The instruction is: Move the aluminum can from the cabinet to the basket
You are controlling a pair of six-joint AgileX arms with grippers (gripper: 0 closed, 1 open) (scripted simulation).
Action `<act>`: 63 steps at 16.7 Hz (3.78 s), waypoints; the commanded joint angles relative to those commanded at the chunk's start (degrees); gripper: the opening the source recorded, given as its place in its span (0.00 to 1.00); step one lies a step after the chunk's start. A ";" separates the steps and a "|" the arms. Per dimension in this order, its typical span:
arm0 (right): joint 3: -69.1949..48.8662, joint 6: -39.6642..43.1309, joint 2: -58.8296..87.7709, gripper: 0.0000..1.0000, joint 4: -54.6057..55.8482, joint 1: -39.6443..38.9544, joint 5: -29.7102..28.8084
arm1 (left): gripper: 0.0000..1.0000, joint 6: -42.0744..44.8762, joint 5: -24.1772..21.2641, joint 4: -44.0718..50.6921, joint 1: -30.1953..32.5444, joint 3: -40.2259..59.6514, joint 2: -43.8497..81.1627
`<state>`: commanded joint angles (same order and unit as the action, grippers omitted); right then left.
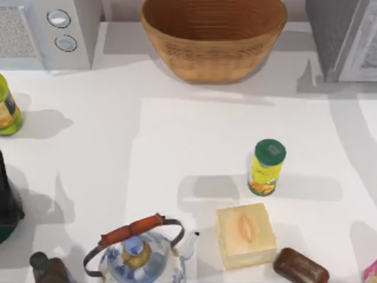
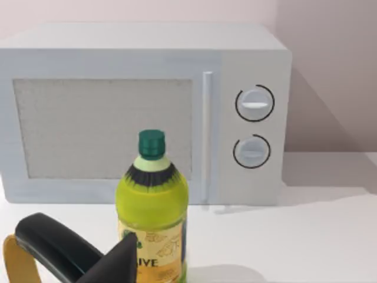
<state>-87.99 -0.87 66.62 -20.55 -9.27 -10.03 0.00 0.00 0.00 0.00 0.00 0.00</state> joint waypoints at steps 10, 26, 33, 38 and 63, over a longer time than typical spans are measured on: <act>-11.64 -0.04 9.24 1.00 -3.27 -1.07 -1.18 | 1.00 0.00 0.00 0.00 0.00 0.00 0.00; -30.31 0.22 30.87 1.00 -0.21 -9.09 -10.35 | 1.00 0.00 0.00 0.00 0.00 0.00 0.00; -43.43 0.26 40.34 1.00 -3.51 -7.66 -8.96 | 1.00 0.00 0.00 0.00 0.00 0.00 0.00; -52.57 0.29 46.99 1.00 -5.99 -6.35 -7.75 | 1.00 0.00 0.00 0.00 0.00 0.00 0.00; -53.23 0.29 47.47 0.00 -6.17 -6.25 -7.66 | 1.00 0.00 0.00 0.00 0.00 0.00 0.00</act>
<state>-141.22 -0.58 114.09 -26.71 -15.52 -17.69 0.00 0.00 0.00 0.00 0.00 0.00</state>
